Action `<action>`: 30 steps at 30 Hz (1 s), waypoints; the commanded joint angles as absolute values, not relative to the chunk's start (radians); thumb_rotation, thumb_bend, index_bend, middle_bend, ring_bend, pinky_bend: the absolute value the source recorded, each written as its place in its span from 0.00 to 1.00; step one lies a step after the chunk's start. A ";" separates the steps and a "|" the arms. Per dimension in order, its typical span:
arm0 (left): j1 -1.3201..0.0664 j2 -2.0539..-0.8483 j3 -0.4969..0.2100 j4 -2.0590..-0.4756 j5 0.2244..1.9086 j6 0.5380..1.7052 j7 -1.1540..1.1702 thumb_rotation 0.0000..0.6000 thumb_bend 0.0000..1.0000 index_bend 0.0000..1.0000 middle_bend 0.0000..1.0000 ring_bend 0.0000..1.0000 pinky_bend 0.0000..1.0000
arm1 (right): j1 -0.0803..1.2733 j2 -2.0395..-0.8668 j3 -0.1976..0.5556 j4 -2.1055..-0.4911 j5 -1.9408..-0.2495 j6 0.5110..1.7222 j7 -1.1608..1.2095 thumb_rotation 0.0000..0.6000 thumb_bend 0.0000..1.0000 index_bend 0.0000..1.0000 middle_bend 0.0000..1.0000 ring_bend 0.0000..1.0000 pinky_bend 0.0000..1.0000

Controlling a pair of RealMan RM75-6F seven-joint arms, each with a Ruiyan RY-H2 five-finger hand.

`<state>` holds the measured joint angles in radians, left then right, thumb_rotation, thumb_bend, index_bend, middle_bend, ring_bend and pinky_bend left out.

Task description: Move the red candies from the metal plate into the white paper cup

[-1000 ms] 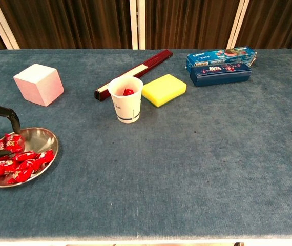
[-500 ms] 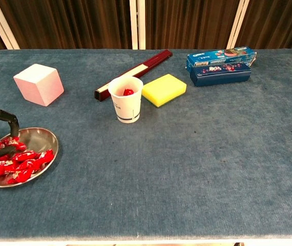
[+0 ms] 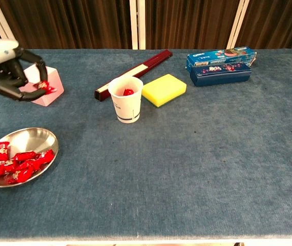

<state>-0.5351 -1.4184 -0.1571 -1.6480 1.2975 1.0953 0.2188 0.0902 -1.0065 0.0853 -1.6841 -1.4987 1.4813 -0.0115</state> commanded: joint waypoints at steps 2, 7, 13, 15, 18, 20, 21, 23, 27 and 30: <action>-0.647 -1.475 -0.245 -1.619 1.265 1.003 0.210 0.86 0.37 0.56 0.99 0.93 0.89 | 0.086 -1.005 0.085 -1.686 -1.496 1.485 -0.012 1.00 0.02 0.00 0.00 0.00 0.00; -0.739 -1.528 -0.293 -1.569 1.201 0.927 0.235 0.87 0.37 0.55 0.99 0.93 0.89 | 0.079 -1.002 0.085 -1.686 -1.488 1.491 -0.010 1.00 0.02 0.00 0.00 0.00 0.00; -0.806 -1.569 -0.302 -1.519 1.115 0.870 0.274 0.88 0.35 0.54 0.99 0.93 0.89 | 0.076 -1.002 0.085 -1.681 -1.480 1.489 -0.005 1.00 0.02 0.00 0.00 0.00 0.00; -0.818 -1.580 -0.297 -1.503 1.092 0.857 0.282 0.91 0.31 0.52 0.99 0.93 0.89 | 0.077 -1.004 0.086 -1.680 -1.478 1.487 -0.005 1.00 0.02 0.00 0.00 0.00 0.00; -0.833 -1.594 -0.288 -1.485 1.065 0.851 0.301 0.94 0.23 0.46 0.99 0.93 0.89 | 0.082 -1.004 0.086 -1.683 -1.480 1.481 -0.006 1.00 0.02 0.00 0.00 0.00 0.00; -0.834 -1.597 -0.283 -1.488 1.062 0.861 0.304 0.94 0.16 0.40 0.99 0.93 0.89 | 0.083 -1.005 0.086 -1.683 -1.482 1.480 -0.008 1.00 0.02 0.00 0.00 0.00 0.00; -0.832 -1.595 -0.280 -1.494 1.063 0.869 0.301 0.93 0.15 0.39 0.99 0.93 0.89 | 0.083 -1.005 0.087 -1.683 -1.481 1.480 -0.010 1.00 0.02 0.00 0.00 0.00 0.00; -0.825 -1.585 -0.275 -1.508 1.074 0.889 0.295 0.92 0.13 0.38 0.99 0.93 0.89 | 0.084 -1.005 0.088 -1.685 -1.480 1.481 -0.014 1.00 0.02 0.00 0.00 0.00 0.00; -0.794 -1.545 -0.257 -1.551 1.131 0.954 0.281 0.90 0.13 0.38 0.99 0.93 0.89 | 0.085 -1.005 0.088 -1.688 -1.483 1.481 -0.013 1.00 0.02 0.00 0.00 0.00 0.00; -0.746 -1.480 -0.223 -1.611 1.197 1.015 0.260 0.90 0.16 0.38 0.99 0.92 0.89 | 0.083 -1.004 0.088 -1.686 -1.486 1.485 -0.008 1.00 0.02 0.00 0.00 0.00 0.00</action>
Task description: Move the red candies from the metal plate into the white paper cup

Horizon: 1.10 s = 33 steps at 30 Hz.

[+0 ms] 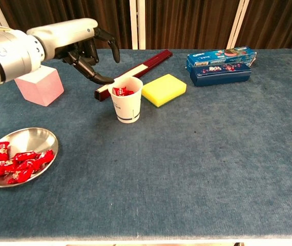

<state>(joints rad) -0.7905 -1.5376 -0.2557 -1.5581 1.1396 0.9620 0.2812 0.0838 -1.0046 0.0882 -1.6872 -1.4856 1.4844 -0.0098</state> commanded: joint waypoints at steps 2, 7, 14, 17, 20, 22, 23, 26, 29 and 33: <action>-0.701 -1.430 -0.188 -1.648 1.244 1.062 0.242 0.89 0.18 0.39 0.99 0.92 0.89 | 0.084 -1.004 0.089 -1.684 -1.487 1.485 -0.006 1.00 0.02 0.00 0.00 0.00 0.00; -0.600 -1.340 -0.092 -1.682 1.309 1.142 0.230 0.89 0.19 0.43 0.99 0.92 0.89 | 0.089 -1.006 0.089 -1.678 -1.491 1.480 -0.002 1.00 0.02 0.00 0.00 0.00 0.00; -0.498 -1.317 0.016 -1.634 1.308 1.163 0.228 1.00 0.17 0.44 0.99 0.92 0.89 | 0.100 -1.007 0.090 -1.685 -1.503 1.471 -0.013 1.00 0.02 0.00 0.00 0.00 0.00; -0.476 -1.324 0.041 -1.597 1.310 1.157 0.227 1.00 0.16 0.44 0.99 0.92 0.89 | 0.102 -1.006 0.089 -1.691 -1.504 1.470 -0.020 1.00 0.02 0.00 0.00 0.00 0.00; -0.465 -1.328 0.054 -1.569 1.308 1.138 0.229 1.00 0.15 0.44 0.99 0.92 0.89 | 0.103 -1.006 0.089 -1.695 -1.503 1.470 -0.025 1.00 0.02 0.00 0.00 0.00 0.00; -0.463 -1.329 0.060 -1.554 1.312 1.127 0.234 1.00 0.15 0.44 0.98 0.92 0.89 | 0.102 -1.006 0.089 -1.697 -1.503 1.471 -0.027 1.00 0.02 0.00 0.00 0.00 0.00; -0.463 -1.329 0.066 -1.546 1.316 1.117 0.241 1.00 0.15 0.44 0.98 0.92 0.89 | 0.101 -1.005 0.089 -1.699 -1.503 1.473 -0.028 1.00 0.02 0.00 0.00 0.00 0.00; -0.468 -1.322 0.082 -1.535 1.332 1.087 0.255 1.00 0.15 0.44 0.98 0.91 0.88 | 0.097 -1.005 0.088 -1.701 -1.499 1.477 -0.031 1.00 0.02 0.00 0.00 0.00 0.00; -0.469 -1.317 0.087 -1.530 1.350 1.077 0.253 1.00 0.15 0.44 0.98 0.91 0.88 | 0.093 -1.003 0.086 -1.703 -1.498 1.482 -0.033 1.00 0.02 0.00 0.00 0.00 0.00; -0.469 -1.320 0.089 -1.516 1.380 1.073 0.241 1.00 0.15 0.44 0.98 0.91 0.88 | 0.089 -1.002 0.086 -1.707 -1.498 1.489 -0.035 1.00 0.02 0.00 0.00 0.00 0.00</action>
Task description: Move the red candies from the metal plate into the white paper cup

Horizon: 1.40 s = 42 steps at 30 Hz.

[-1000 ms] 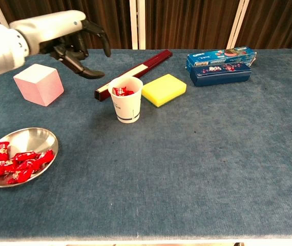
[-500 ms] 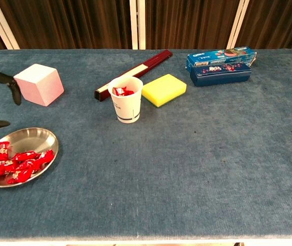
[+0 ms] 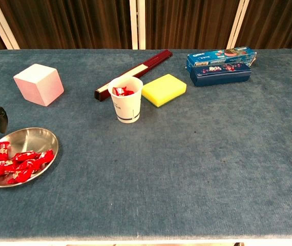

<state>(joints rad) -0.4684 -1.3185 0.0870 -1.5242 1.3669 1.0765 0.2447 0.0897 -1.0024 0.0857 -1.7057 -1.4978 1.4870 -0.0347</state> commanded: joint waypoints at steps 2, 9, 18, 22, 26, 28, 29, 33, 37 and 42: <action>-0.471 -1.327 0.089 -1.502 1.392 1.071 0.246 1.00 0.15 0.44 0.98 0.91 0.88 | 0.088 -1.002 0.085 -1.710 -1.499 1.490 -0.038 1.00 0.02 0.00 0.00 0.00 0.00; -0.475 -1.352 0.080 -1.472 1.401 1.049 0.238 1.00 0.15 0.44 0.98 0.91 0.88 | 0.085 -1.001 0.084 -1.720 -1.500 1.495 -0.051 1.00 0.02 0.00 0.00 0.00 0.00; -0.481 -1.369 0.073 -1.452 1.421 1.035 0.233 1.00 0.16 0.44 0.98 0.91 0.88 | 0.080 -0.999 0.084 -1.727 -1.500 1.502 -0.059 1.00 0.02 0.00 0.00 0.00 0.00; -0.478 -1.372 0.070 -1.447 1.414 1.028 0.239 1.00 0.19 0.45 0.98 0.91 0.88 | 0.078 -0.999 0.084 -1.727 -1.498 1.502 -0.059 1.00 0.02 0.00 0.00 0.00 0.00; -0.477 -1.376 0.069 -1.443 1.408 1.017 0.234 1.00 0.25 0.50 0.98 0.91 0.88 | 0.079 -1.000 0.084 -1.726 -1.496 1.499 -0.058 1.00 0.02 0.00 0.00 0.00 0.00; -0.478 -1.379 0.069 -1.442 1.405 1.006 0.225 1.00 0.29 0.52 0.98 0.91 0.88 | 0.080 -1.000 0.084 -1.727 -1.496 1.498 -0.060 1.00 0.02 0.00 0.00 0.00 0.00; -0.479 -1.380 0.070 -1.441 1.404 0.999 0.218 1.00 0.31 0.52 0.98 0.91 0.88 | 0.080 -1.000 0.085 -1.728 -1.496 1.498 -0.060 1.00 0.02 0.00 0.00 0.00 0.00; -0.480 -1.383 0.070 -1.440 1.408 0.992 0.200 1.00 0.38 0.56 0.98 0.91 0.88 | 0.080 -0.999 0.086 -1.730 -1.495 1.499 -0.062 1.00 0.02 0.00 0.00 0.00 0.00; -0.479 -1.375 0.059 -1.452 1.412 1.001 0.178 1.00 0.42 0.59 0.98 0.91 0.88 | 0.080 -0.998 0.086 -1.731 -1.496 1.500 -0.061 1.00 0.02 0.00 0.00 0.00 0.00; -0.482 -1.341 -0.003 -1.522 1.429 1.078 0.120 1.00 0.42 0.59 0.98 0.91 0.88 | 0.079 -1.000 0.086 -1.728 -1.502 1.505 -0.056 1.00 0.02 0.00 0.00 0.00 0.00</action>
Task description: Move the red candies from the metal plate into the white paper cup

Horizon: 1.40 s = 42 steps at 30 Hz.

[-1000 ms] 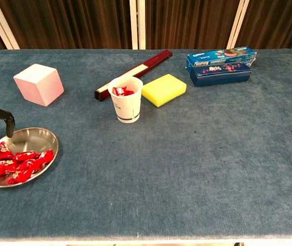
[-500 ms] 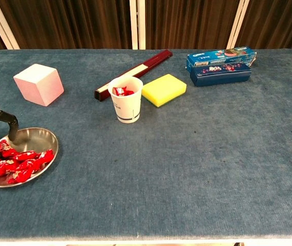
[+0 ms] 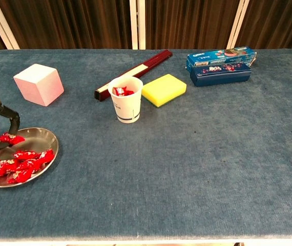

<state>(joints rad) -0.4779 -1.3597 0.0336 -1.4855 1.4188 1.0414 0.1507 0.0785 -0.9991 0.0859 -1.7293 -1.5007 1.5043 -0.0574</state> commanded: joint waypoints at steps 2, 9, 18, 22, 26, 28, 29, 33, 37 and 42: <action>-0.499 -1.338 -0.041 -1.550 1.434 1.096 0.107 1.00 0.41 0.59 0.98 0.91 0.88 | 0.079 -1.001 0.085 -1.726 -1.504 1.505 -0.053 1.00 0.02 0.00 0.00 0.00 0.00; -0.628 -1.403 -0.173 -1.591 1.371 1.008 0.104 1.00 0.41 0.58 0.98 0.91 0.88 | 0.081 -1.005 0.083 -1.713 -1.510 1.502 -0.039 1.00 0.02 0.00 0.00 0.00 0.00; -0.789 -1.510 -0.272 -1.523 1.219 0.857 0.158 1.00 0.40 0.53 0.98 0.91 0.88 | 0.069 -1.000 0.083 -1.697 -1.497 1.509 -0.015 1.00 0.02 0.00 0.00 0.00 0.00; -0.826 -1.535 -0.274 -1.500 1.156 0.823 0.198 1.00 0.37 0.50 0.98 0.91 0.88 | 0.068 -1.003 0.082 -1.689 -1.493 1.507 -0.007 1.00 0.02 0.00 0.00 0.00 0.00; -0.845 -1.548 -0.256 -1.491 1.108 0.819 0.260 1.00 0.29 0.42 0.98 0.91 0.88 | 0.068 -1.007 0.083 -1.684 -1.490 1.504 -0.003 1.00 0.02 0.00 0.00 0.00 0.00; -0.847 -1.549 -0.249 -1.495 1.098 0.835 0.289 1.00 0.23 0.37 0.98 0.91 0.88 | 0.069 -1.006 0.083 -1.684 -1.491 1.504 -0.004 1.00 0.02 0.00 0.00 0.00 0.00; -0.843 -1.546 -0.247 -1.505 1.093 0.848 0.295 1.00 0.21 0.35 0.98 0.91 0.88 | 0.069 -1.006 0.084 -1.684 -1.491 1.504 -0.005 1.00 0.02 0.00 0.00 0.00 0.00; -0.813 -1.508 -0.239 -1.559 1.110 0.908 0.289 1.00 0.20 0.34 0.98 0.91 0.88 | 0.072 -1.005 0.085 -1.687 -1.494 1.500 -0.009 1.00 0.02 0.00 0.00 0.00 0.00; -0.737 -1.434 -0.204 -1.641 1.188 1.019 0.259 1.00 0.20 0.34 0.98 0.91 0.88 | 0.076 -1.004 0.088 -1.688 -1.497 1.501 -0.009 1.00 0.02 0.00 0.00 0.00 0.00; -0.636 -1.353 -0.130 -1.706 1.271 1.130 0.227 1.00 0.20 0.37 0.98 0.91 0.88 | 0.083 -0.999 0.094 -1.691 -1.502 1.500 -0.012 1.00 0.02 0.00 0.00 0.00 0.00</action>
<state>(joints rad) -0.6812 -1.3936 -0.1692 -1.6709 1.2306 1.0869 0.2474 0.0823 -0.9993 0.0933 -1.6910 -1.5017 1.5003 -0.0122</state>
